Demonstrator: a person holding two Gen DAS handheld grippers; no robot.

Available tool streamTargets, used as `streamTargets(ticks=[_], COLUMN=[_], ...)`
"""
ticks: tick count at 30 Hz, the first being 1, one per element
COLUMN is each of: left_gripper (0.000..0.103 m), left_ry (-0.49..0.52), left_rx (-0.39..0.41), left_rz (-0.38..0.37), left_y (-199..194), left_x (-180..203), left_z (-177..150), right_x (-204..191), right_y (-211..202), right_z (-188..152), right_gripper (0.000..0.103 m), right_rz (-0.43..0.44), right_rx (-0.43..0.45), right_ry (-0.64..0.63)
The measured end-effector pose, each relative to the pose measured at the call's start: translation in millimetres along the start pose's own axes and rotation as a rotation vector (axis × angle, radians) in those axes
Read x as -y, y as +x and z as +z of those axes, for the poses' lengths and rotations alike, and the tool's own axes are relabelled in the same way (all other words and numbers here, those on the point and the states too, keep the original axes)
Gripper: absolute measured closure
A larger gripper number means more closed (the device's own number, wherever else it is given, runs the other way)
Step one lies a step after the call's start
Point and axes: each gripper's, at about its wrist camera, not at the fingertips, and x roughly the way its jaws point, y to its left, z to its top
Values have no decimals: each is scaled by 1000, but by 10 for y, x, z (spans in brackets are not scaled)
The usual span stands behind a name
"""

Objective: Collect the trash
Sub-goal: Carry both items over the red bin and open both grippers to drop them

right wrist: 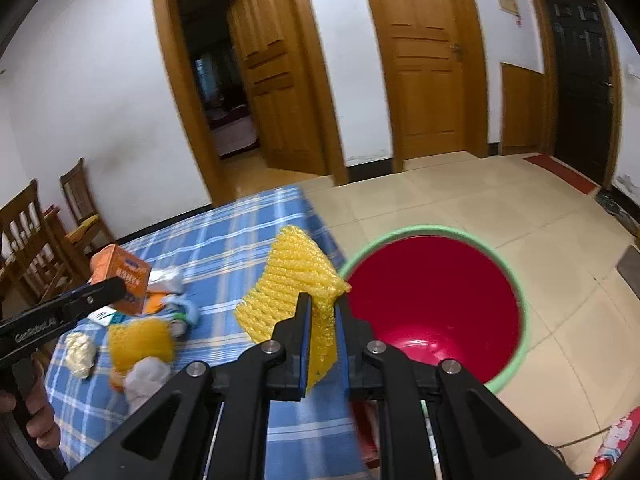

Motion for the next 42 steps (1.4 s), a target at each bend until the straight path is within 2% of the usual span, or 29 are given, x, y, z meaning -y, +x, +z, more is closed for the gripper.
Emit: streamTargets(ticks=[14,23,27,30,38,40,42], left_gripper=[56,56,56,56,56,47,43], left_ry=[135,195,212,218,224,222,219], left_rx=[-70,-132,-158,-171,-196,-198,-189], left_rz=[-104,-134,-141,-142,-161,-169,-166], left_y=[534,908,1057,1133,1226,1229,1215], left_x=[917,1298,1410,1466,1586,1606,1615], left_z=[35,-25,-61,-79,-120,-128,-127], right_x=[827,1227,1330,1389,1490,1512,1524], right_y=[143,364,399,385,333,327,317], right_z=[-34,-131,-175,-190,-188,-179,-183], right_gripper=[90,86,72,66,63,62,61], right_rz=[-146,-195,-196,-200,-209,-210,-210], right_rx=[-18,-66,-72,-66,-49,-46,-44], right_ry=[98,166,184,196,228,235,242])
